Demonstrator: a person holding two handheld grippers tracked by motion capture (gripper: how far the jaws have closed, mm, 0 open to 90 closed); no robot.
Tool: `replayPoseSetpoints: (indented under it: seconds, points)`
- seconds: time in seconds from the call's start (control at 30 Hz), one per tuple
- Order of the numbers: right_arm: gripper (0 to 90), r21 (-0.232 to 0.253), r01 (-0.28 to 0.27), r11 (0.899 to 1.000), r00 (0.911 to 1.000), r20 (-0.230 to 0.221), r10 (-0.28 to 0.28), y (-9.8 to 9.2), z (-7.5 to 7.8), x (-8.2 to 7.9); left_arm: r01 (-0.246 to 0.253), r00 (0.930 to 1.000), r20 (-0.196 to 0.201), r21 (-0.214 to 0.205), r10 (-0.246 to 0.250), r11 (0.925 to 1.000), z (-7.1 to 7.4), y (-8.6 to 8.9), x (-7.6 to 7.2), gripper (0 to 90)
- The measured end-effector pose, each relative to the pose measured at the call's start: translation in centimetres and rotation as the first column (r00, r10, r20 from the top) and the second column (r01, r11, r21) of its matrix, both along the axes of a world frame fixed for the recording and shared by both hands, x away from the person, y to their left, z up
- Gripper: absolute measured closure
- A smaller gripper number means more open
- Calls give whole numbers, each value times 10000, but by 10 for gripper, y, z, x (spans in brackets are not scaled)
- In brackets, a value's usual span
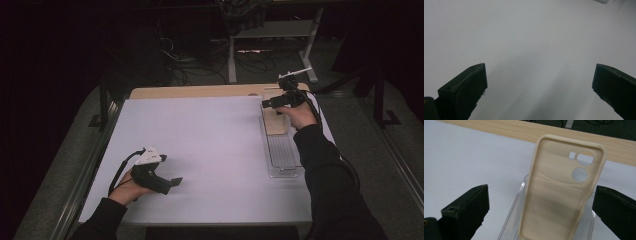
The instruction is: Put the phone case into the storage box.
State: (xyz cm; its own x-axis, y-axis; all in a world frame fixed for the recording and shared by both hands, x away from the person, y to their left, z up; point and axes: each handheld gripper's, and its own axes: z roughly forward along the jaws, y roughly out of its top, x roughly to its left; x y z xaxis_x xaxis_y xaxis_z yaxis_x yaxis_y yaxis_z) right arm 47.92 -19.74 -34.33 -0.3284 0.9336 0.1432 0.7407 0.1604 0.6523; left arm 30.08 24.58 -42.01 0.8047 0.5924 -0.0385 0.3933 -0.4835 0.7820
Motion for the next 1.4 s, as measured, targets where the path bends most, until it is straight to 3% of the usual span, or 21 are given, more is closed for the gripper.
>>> replayPoseSetpoints:
  seconds: [0.2, 0.5, 0.73, 0.83, 1.13, 1.27, 1.4]
  points:
    - [0, -60, -859, 9963, 9955, 405, 861, 4, 1, -13, 30, 10000, 23, -38, -30, 10000, 1, -1, 1, 0]
    - [0, 181, -1593, 9871, 9860, 528, 1582, 15, -3, -41, 55, 9999, -115, -168, -57, 9998, 3, 1, 2, 0]
    - [0, 467, -2188, 9747, 9724, 939, 2137, 15, -4, -65, 167, 9998, -101, -165, -168, 9997, 8, 4, 2, 0]
    - [0, 520, -2552, 9655, 9626, 1082, 2486, 15, -6, -77, 219, 9997, -96, -196, -221, 9996, 10, 5, 2, 0]
    - [0, 785, -3110, 9472, 9455, 1269, 2999, 11, -17, -107, 571, 9981, -226, -94, -573, 9983, 13, 2, 1, 0]
    - [0, 908, -3175, 9439, 9436, 1288, 3050, 8, -21, -116, 741, 9969, -257, -114, -744, 9972, 17, 1, 1, 0]
    - [0, 981, -3383, 9359, 9364, 1340, 3244, 5, -25, -124, 803, 9964, -275, -155, -807, 9966, 19, 0, 1, 0]
